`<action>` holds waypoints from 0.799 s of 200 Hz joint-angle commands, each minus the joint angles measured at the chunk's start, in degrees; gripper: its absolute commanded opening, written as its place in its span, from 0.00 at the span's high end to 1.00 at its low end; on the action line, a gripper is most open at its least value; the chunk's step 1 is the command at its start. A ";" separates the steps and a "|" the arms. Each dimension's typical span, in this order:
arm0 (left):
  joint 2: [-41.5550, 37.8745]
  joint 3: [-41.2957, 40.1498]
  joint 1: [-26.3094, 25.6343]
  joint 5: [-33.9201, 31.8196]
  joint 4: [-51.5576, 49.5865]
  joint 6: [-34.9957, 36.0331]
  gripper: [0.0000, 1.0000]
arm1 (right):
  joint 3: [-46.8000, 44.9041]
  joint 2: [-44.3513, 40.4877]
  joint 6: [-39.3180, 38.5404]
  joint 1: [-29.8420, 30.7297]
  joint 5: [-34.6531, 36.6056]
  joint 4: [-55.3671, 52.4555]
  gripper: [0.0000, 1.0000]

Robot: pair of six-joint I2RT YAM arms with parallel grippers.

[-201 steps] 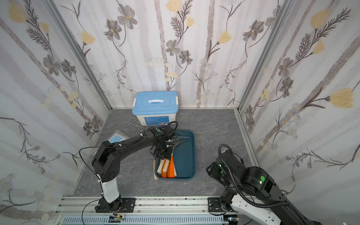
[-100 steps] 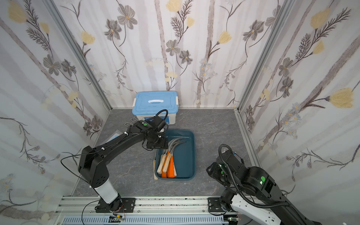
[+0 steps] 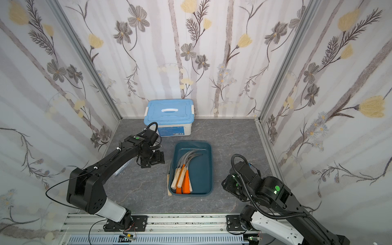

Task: Put small sickles into storage boxes
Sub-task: Pick up the sickle at the center of the board.

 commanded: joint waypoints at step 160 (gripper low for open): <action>6.96 -6.18 -4.08 5.88 1.86 -3.03 0.17 | -0.42 0.64 0.08 -0.05 -0.63 3.37 0.51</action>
